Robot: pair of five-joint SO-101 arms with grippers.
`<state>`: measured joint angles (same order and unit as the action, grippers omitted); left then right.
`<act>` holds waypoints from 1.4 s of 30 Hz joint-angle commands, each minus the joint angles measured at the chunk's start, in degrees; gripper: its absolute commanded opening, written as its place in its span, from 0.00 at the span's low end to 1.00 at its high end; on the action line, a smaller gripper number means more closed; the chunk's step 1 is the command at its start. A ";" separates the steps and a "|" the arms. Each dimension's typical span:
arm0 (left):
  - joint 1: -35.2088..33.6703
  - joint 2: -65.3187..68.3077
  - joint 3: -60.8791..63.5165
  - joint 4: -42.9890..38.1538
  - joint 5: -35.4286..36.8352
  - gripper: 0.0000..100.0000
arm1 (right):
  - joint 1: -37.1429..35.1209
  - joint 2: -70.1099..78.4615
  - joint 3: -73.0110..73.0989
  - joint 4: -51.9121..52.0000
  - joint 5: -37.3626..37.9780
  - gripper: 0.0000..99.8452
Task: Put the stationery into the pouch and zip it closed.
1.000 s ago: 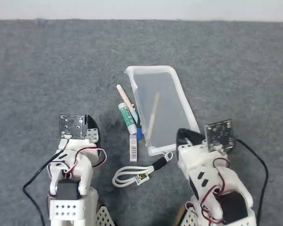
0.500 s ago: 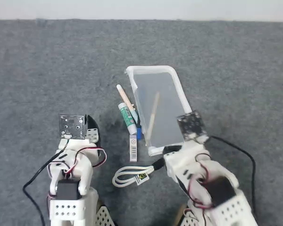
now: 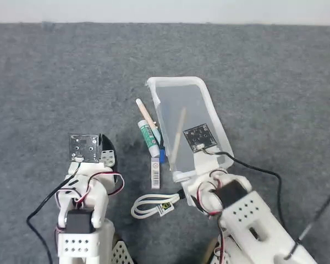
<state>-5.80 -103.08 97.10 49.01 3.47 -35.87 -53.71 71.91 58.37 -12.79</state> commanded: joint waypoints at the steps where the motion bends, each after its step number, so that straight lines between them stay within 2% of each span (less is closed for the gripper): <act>1: 0.35 -0.88 -0.57 -1.67 -0.35 0.01 | -0.48 4.79 -3.34 -4.97 -1.32 0.01; 15: 0.35 -0.88 -0.57 -1.67 -0.35 0.01 | 0.04 11.47 -3.34 -20.53 -1.32 0.01; 23: 0.26 -0.88 -0.57 -1.58 -0.35 0.01 | 5.85 15.34 -4.04 -29.49 -1.23 0.01; 29: 0.18 -0.88 -0.57 -1.58 -0.35 0.01 | 5.93 19.03 -10.55 -26.07 -1.32 0.01; 42: -0.09 -0.88 -0.57 -1.58 -0.35 0.01 | 5.41 18.68 -19.34 -9.01 -1.67 0.01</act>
<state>-5.80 -103.08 97.10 49.01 3.38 -30.68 -32.88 57.32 45.54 -13.58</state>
